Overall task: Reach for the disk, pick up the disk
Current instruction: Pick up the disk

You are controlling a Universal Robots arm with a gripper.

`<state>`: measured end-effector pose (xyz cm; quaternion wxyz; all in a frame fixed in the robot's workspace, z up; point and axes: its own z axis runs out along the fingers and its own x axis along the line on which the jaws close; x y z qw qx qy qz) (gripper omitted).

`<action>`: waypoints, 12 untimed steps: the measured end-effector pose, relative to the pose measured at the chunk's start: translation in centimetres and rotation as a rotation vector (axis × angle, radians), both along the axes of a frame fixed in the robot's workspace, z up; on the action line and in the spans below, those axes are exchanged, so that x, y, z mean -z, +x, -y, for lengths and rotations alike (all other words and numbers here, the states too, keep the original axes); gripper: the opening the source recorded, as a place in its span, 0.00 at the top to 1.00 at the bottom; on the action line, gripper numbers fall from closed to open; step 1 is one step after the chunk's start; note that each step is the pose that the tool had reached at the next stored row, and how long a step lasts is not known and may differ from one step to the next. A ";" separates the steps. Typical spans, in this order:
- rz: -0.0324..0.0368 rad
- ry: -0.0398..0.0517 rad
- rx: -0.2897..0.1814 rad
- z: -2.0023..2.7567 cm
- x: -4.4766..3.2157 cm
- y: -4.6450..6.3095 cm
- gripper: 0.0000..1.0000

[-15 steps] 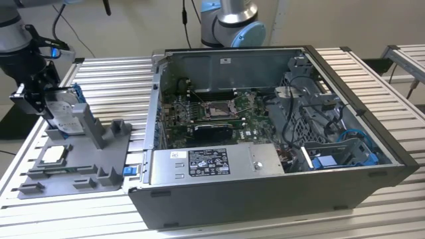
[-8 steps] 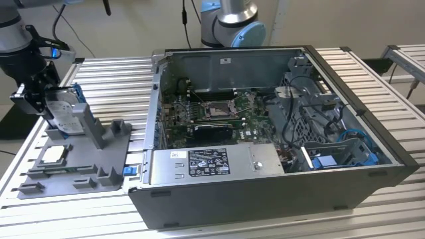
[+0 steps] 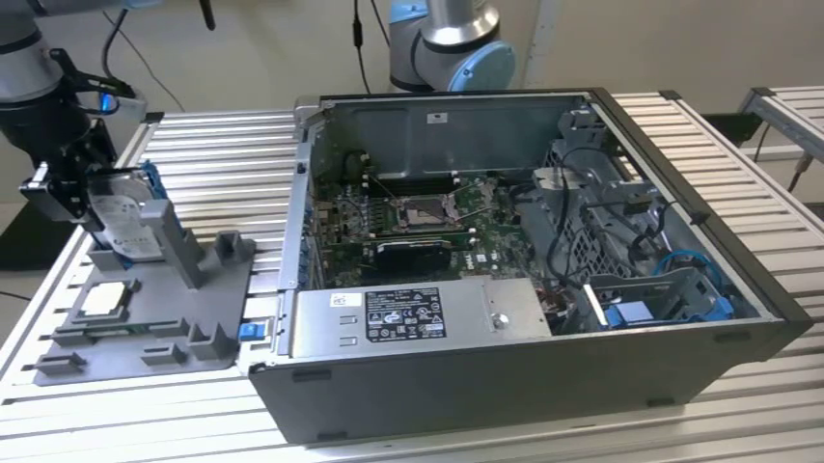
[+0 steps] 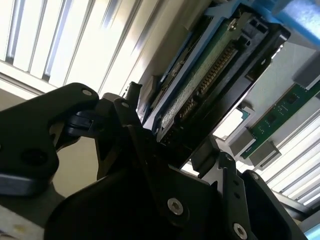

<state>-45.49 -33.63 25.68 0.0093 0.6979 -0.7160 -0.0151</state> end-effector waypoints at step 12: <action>0.0013 0.0006 0.000 -0.01 -0.16 0.0 1.00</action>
